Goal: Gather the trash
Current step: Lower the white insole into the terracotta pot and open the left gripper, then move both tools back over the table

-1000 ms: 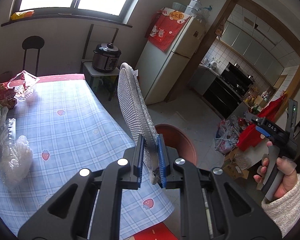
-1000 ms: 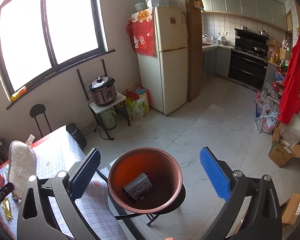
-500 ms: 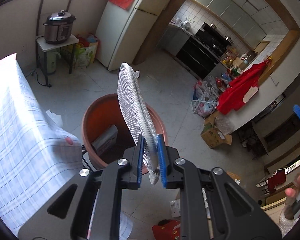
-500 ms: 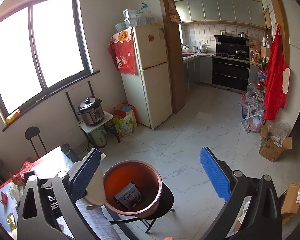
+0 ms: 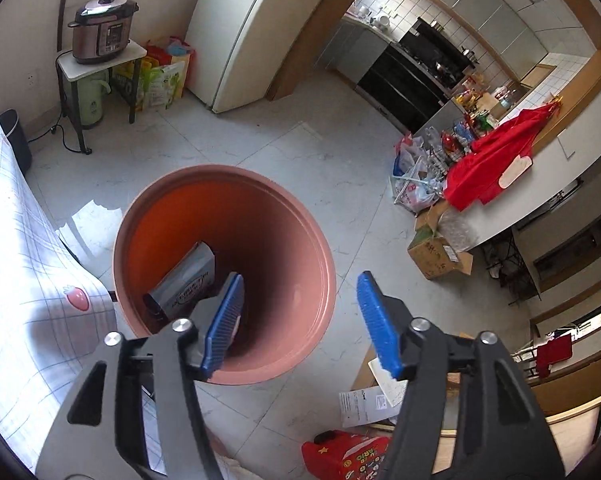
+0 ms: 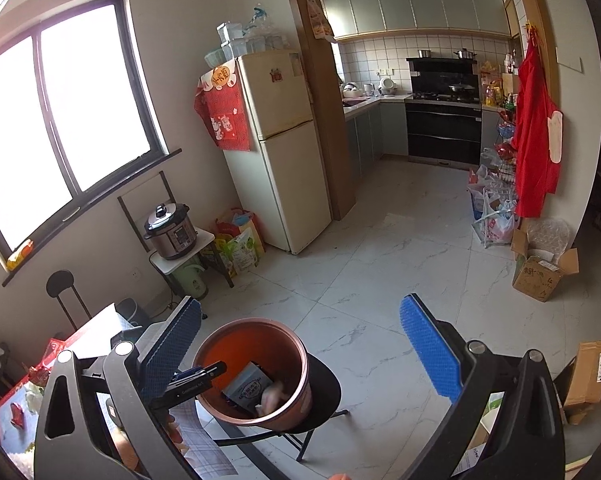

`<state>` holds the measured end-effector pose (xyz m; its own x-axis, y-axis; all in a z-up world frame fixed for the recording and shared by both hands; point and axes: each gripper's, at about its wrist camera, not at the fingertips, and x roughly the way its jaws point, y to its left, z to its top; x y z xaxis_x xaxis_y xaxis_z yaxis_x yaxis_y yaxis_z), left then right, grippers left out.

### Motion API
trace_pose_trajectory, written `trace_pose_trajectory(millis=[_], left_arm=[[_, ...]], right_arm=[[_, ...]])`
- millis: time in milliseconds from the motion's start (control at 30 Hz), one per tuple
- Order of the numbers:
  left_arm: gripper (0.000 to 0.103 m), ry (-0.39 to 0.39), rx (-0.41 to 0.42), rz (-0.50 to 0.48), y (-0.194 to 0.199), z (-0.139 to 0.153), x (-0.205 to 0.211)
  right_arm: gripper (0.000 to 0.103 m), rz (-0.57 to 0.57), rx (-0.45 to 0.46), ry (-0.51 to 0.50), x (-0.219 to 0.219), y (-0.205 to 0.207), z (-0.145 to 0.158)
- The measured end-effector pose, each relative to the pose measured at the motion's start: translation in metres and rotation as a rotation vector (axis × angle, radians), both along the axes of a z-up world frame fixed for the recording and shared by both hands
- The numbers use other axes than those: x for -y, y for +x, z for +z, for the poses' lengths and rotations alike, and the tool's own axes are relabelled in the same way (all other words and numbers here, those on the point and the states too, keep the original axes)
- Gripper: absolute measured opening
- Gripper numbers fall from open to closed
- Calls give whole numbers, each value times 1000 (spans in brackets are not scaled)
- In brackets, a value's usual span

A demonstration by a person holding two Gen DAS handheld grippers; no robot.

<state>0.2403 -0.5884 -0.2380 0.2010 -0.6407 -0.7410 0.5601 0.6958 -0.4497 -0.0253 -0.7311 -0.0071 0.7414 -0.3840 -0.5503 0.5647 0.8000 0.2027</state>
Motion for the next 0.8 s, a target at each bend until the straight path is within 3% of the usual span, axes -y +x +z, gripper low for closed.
trace_pose_trajectory(millis=[33,133,367,500,600,800], left_arm=[[86,-11,24,6,0,7,-6],[97,-14,118,54,-4,38,-30],[97,-77,279,229,-20,109,-130],[97,-43,355,370,-48,139,-200],[97,-51,416,480,-79,155,-259],[97,-27,454,719,-130,166,-392]], right_arm=[[98,6,2,-4,-2,1,2],[98,35,13,-11,-9,7,7],[98,187,37,23,-38,40,11],[97,300,49,56,-68,69,10],[97,392,52,77,-97,93,8],[97,555,54,109,-177,134,12]])
